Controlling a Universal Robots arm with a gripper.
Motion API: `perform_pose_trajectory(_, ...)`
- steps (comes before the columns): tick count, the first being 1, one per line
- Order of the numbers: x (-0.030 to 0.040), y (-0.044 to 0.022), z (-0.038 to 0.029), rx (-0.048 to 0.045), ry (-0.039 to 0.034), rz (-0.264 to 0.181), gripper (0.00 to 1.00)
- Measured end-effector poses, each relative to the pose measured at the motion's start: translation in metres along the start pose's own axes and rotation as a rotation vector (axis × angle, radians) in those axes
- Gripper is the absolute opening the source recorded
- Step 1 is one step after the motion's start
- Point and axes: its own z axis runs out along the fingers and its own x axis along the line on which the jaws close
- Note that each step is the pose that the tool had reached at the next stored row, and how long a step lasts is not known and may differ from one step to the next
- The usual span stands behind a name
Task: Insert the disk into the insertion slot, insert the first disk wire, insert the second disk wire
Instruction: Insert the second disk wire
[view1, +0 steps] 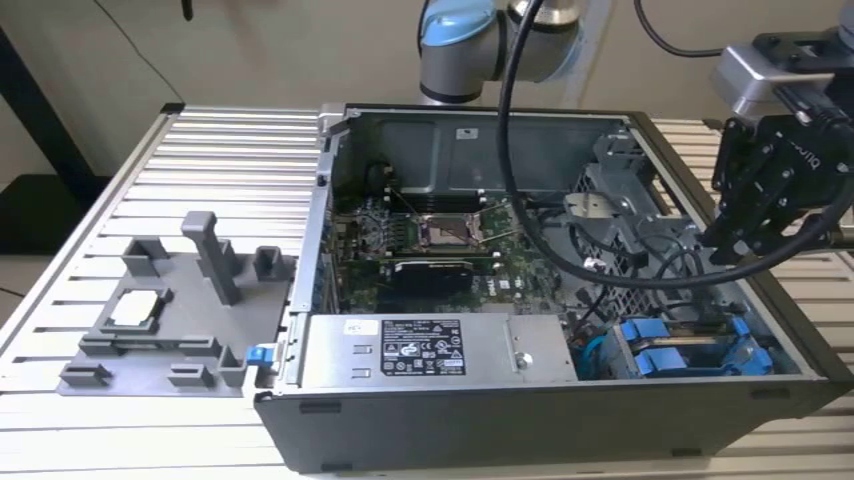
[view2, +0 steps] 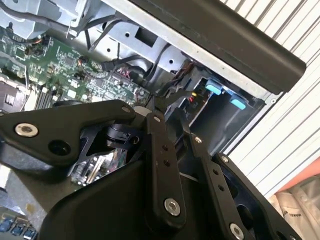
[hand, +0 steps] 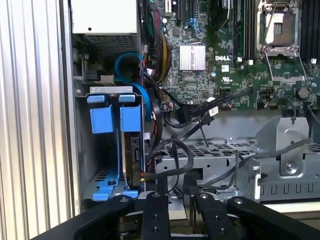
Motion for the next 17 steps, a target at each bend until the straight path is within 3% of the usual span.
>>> perform_pose_trajectory(13,-0.0030,0.0446,0.0000,0.0010,0.0000,0.000,0.27)
perform_pose_trajectory(17,-0.0038,0.0477,0.0000,0.0011,0.0000,0.000,0.27)
